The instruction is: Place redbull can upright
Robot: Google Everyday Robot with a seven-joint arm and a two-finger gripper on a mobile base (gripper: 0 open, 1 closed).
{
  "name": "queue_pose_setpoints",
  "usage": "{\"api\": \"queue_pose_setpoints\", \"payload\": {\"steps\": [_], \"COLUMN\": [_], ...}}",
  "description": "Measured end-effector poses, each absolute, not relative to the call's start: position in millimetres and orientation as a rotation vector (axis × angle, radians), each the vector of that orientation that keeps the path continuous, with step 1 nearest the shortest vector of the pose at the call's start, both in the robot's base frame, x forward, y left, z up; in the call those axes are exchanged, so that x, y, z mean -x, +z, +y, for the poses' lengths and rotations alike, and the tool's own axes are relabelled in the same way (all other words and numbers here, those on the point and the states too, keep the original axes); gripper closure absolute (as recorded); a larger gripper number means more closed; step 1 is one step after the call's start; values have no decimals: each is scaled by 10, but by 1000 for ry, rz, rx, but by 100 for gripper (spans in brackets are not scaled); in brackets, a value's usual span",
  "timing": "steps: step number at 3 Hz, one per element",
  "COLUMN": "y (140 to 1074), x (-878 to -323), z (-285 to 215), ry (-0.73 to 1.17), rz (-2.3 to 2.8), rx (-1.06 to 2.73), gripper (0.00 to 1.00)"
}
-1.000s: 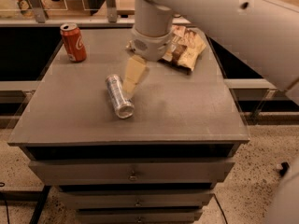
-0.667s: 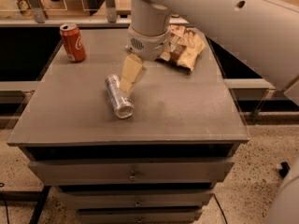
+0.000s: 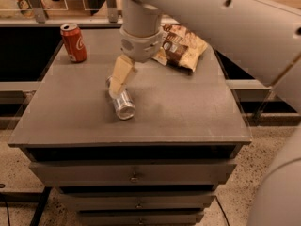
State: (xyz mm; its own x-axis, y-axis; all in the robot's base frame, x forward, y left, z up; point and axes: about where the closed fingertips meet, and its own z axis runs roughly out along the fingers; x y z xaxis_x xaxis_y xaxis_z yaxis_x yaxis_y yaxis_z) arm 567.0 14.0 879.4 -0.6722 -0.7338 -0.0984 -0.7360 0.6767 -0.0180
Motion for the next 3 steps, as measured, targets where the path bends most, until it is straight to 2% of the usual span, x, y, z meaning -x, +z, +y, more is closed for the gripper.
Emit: {"api": "queue_pose_setpoints", "payload": {"steps": [1,3], "y": [8715,8247], "x": [-5591,-5609], "z": [504,836], "ry": [-94,-82], "rz": [2854,2963], "rx": [1141,994], "gripper": [0,0]}}
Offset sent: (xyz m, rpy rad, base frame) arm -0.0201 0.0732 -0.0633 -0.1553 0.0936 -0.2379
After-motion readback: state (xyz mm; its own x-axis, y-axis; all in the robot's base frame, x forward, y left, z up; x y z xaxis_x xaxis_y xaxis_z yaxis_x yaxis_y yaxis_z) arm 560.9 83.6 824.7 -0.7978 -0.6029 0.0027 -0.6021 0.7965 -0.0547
